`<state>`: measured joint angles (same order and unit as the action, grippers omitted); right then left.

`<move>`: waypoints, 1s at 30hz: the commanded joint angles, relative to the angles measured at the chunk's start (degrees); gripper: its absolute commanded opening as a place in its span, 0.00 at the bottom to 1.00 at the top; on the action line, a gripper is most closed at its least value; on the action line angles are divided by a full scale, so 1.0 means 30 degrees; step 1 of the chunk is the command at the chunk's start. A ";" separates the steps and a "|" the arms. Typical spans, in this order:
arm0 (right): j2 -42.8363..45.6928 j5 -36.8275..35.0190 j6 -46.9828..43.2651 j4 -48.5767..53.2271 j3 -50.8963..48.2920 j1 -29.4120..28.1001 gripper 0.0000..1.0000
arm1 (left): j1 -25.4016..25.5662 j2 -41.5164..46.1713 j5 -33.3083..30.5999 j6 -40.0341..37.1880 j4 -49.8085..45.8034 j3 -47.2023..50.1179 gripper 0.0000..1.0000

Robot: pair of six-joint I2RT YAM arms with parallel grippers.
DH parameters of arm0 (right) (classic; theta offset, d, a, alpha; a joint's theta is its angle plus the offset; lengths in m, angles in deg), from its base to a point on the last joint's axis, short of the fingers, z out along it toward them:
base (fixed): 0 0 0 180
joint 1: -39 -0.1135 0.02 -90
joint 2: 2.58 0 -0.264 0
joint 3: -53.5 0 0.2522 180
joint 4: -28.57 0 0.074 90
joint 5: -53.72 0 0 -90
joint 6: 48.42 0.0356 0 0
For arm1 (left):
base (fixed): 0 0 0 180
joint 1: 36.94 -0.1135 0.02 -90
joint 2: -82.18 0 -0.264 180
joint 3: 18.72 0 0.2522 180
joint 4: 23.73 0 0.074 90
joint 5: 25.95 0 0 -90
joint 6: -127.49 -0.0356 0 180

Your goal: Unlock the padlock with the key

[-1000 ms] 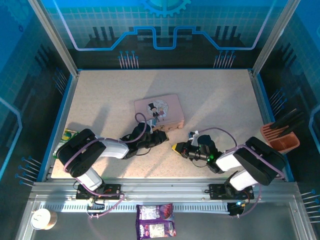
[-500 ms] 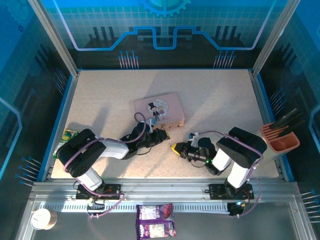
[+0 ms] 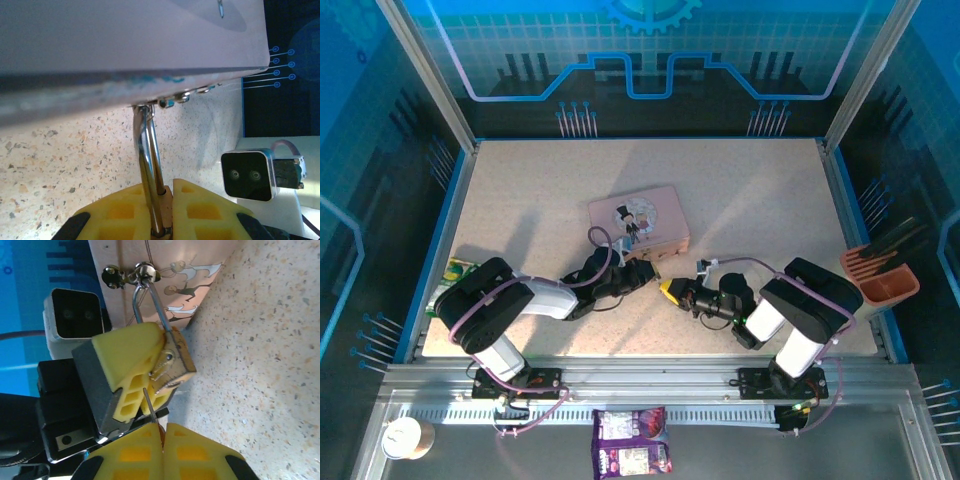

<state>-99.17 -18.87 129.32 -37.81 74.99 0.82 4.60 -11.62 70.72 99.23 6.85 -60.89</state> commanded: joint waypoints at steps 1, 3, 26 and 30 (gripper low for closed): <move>-0.0201 -0.0115 0.0543 -0.0504 0.0193 0.0242 0.00 | 0.0383 0.0190 0.0797 0.1035 0.4045 -0.0090 0.00; -0.0094 -0.0245 0.0707 -0.0503 0.0186 0.0194 0.00 | 0.0404 0.0251 0.0720 0.1263 0.4238 -0.0025 0.00; 0.0294 -0.1526 0.0925 -0.0486 -0.0663 -0.0721 0.00 | 0.0549 0.1221 0.0177 0.1250 0.3488 0.0181 0.00; 0.0265 -0.1526 0.0940 -0.0499 -0.0467 -0.0721 0.00 | 0.0630 0.1451 0.0162 0.1247 0.3272 0.0179 0.00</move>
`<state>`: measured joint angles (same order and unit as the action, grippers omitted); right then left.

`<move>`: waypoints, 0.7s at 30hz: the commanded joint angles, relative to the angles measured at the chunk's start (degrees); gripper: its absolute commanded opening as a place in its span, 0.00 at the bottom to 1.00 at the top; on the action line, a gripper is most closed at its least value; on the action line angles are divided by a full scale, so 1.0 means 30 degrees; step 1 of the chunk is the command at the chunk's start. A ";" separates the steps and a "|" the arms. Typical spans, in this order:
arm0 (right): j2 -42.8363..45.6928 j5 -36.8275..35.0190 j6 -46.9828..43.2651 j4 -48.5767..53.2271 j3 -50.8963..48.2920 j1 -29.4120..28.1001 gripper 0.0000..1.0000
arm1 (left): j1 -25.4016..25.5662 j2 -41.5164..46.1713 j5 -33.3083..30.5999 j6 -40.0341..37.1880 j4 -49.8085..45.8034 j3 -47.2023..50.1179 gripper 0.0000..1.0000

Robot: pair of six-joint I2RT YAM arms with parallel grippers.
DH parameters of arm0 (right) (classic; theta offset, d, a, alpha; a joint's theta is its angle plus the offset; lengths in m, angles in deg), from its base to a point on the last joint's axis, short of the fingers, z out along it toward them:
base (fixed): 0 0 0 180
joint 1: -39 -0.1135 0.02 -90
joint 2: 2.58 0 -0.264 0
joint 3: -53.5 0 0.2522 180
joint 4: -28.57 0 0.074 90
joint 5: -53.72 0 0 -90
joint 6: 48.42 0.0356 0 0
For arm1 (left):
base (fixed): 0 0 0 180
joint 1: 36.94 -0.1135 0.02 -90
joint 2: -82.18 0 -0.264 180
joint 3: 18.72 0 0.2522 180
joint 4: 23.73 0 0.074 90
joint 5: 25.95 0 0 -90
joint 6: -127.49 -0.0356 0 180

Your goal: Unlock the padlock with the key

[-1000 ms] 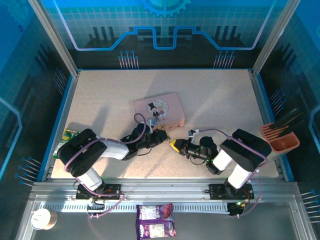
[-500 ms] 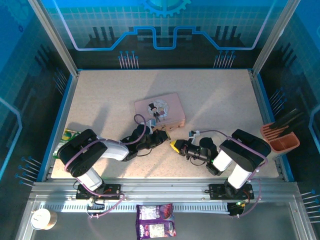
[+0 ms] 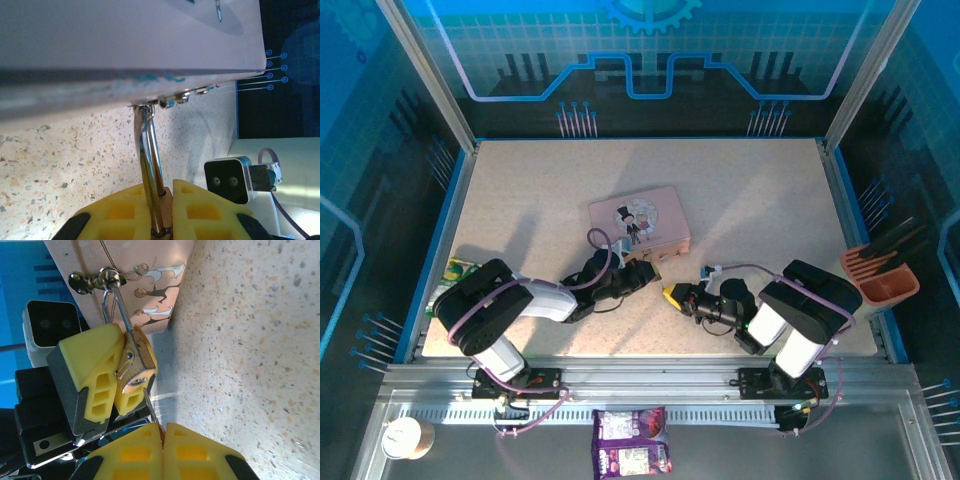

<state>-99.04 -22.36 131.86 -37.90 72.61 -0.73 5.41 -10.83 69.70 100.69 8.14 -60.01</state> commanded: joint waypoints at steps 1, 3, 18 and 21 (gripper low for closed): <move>0.0222 -0.0375 0.0111 -0.0471 0.0357 -0.0210 0.00 | 0.0416 0.1212 0.0468 0.0780 0.2842 -0.0109 0.00; 0.0265 -0.0408 0.0132 -0.0475 0.0383 -0.0226 0.00 | 0.0587 0.1204 0.0395 0.0771 0.2882 -0.0210 0.00; 0.0515 -0.0700 0.0287 -0.0473 0.0269 -0.0167 0.00 | 0.1070 0.0673 0.0193 0.1288 0.3915 -0.0228 0.00; 0.0548 -0.0682 0.0353 -0.0475 0.0342 -0.0071 0.00 | 0.1088 0.0725 0.0161 0.1412 0.4097 -0.0122 0.00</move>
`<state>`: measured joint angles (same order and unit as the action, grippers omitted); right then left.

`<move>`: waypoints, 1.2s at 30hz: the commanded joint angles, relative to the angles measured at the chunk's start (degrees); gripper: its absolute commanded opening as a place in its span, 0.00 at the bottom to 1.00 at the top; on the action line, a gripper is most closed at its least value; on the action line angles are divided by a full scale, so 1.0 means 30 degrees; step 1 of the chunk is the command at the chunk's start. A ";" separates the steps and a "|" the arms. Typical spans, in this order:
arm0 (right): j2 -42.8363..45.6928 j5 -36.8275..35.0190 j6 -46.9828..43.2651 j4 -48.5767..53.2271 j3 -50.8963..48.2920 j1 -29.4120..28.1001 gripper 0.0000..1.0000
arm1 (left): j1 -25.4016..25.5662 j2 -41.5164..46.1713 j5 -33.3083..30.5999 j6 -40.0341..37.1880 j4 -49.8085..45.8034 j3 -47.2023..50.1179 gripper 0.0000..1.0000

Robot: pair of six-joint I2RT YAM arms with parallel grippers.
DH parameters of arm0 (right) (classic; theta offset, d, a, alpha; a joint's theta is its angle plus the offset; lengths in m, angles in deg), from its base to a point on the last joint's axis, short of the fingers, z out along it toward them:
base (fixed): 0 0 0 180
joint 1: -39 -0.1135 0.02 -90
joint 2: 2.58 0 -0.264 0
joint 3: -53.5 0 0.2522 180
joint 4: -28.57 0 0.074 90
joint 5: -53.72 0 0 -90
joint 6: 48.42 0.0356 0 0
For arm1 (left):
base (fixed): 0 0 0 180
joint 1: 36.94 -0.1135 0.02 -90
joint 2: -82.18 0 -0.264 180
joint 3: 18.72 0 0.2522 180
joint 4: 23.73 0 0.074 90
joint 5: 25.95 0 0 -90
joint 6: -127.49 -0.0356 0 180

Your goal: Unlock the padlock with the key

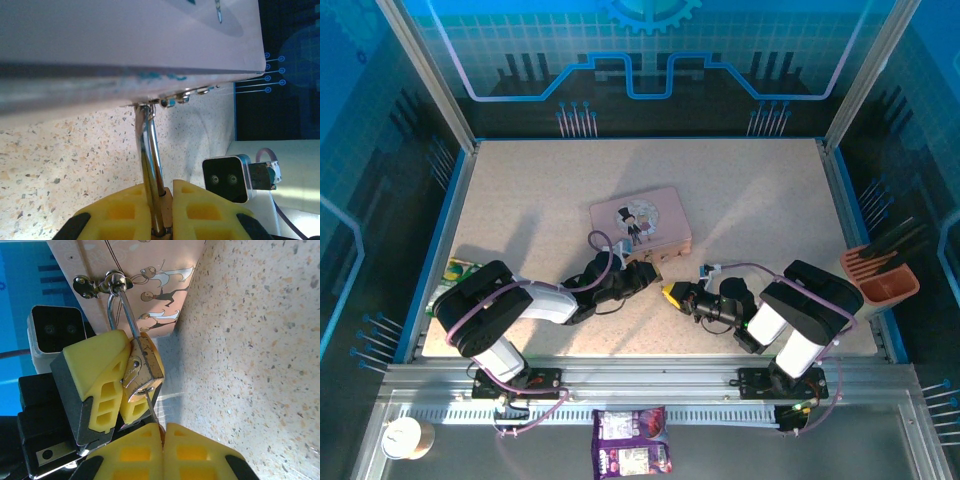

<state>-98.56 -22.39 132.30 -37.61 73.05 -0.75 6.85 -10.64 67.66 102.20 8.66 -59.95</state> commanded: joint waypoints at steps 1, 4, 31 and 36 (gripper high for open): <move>0.0384 -0.0609 0.0257 -0.0570 0.0222 -0.0004 0.00 | 0.0617 0.0672 0.0830 0.0931 0.3978 -0.0111 0.00; 0.0460 -0.0554 0.0360 -0.0570 0.0331 -0.0021 0.00 | 0.0638 0.0697 0.0790 0.1072 0.4193 -0.0075 0.00; 0.1145 -0.1404 0.1020 -0.0562 -0.0138 0.0417 0.00 | 0.0921 0.1158 0.0322 0.1312 0.4481 0.0098 0.00; 0.1321 -0.1645 0.1064 -0.0569 -0.0433 0.0388 0.00 | 0.0945 0.1246 0.0114 0.1283 0.4451 0.0184 0.00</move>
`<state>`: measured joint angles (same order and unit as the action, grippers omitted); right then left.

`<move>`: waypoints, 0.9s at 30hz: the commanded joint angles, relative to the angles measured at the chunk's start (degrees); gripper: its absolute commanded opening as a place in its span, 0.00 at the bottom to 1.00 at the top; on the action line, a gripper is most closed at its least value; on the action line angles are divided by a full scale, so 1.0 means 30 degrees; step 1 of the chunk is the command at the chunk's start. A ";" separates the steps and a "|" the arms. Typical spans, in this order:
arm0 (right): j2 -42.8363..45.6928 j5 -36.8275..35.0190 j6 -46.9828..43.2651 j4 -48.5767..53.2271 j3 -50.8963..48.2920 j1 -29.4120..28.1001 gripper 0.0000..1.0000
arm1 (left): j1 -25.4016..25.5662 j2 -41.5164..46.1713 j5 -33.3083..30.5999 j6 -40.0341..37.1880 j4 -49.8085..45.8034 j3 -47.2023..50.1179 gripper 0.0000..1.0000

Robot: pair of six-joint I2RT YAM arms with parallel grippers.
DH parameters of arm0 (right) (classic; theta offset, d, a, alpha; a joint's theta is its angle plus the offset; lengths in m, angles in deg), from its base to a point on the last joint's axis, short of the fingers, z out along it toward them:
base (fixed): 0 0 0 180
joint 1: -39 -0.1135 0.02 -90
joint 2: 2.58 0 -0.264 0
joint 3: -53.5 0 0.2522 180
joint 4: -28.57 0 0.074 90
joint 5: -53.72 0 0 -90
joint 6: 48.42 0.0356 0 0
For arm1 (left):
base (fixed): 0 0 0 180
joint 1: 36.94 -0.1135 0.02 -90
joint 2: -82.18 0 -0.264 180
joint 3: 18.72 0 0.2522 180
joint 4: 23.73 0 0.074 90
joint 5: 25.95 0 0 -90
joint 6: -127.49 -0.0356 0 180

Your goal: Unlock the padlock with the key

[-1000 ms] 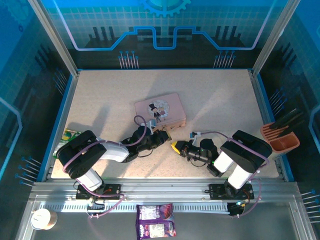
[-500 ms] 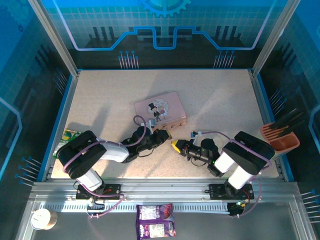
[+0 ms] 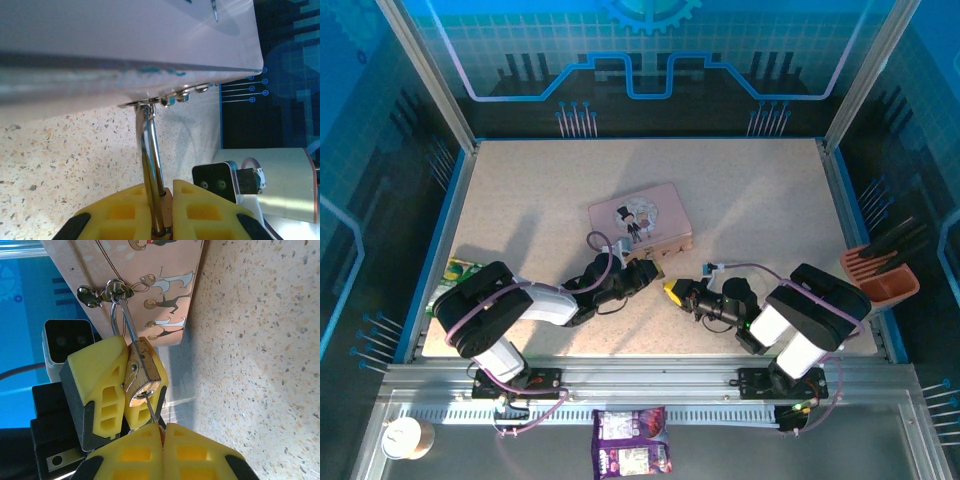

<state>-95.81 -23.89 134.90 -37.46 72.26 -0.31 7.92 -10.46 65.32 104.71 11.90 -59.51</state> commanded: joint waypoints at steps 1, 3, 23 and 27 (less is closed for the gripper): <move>0.0403 -0.1190 0.0205 -0.0621 -0.0202 0.0258 0.00 | 0.0563 0.1202 0.0892 0.0446 0.3357 0.0044 0.00; 0.0383 -0.1141 0.0197 -0.0619 -0.0213 0.0247 0.00 | 0.0564 0.1202 0.0863 0.0445 0.3337 0.0044 0.00; 0.0168 -0.1344 0.0351 -0.0621 0.0745 -0.0077 0.00 | 0.1157 0.0980 0.0558 0.0479 0.3094 -0.0477 0.00; 0.0194 -0.1569 0.0408 -0.0621 0.0840 -0.0194 0.00 | 0.1382 0.0857 0.0442 0.0556 0.3167 -0.0597 0.00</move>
<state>-95.57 -24.53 135.58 -36.98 72.17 -0.49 9.34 -10.22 62.64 104.71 11.90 -59.20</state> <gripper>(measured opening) 0.064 0.121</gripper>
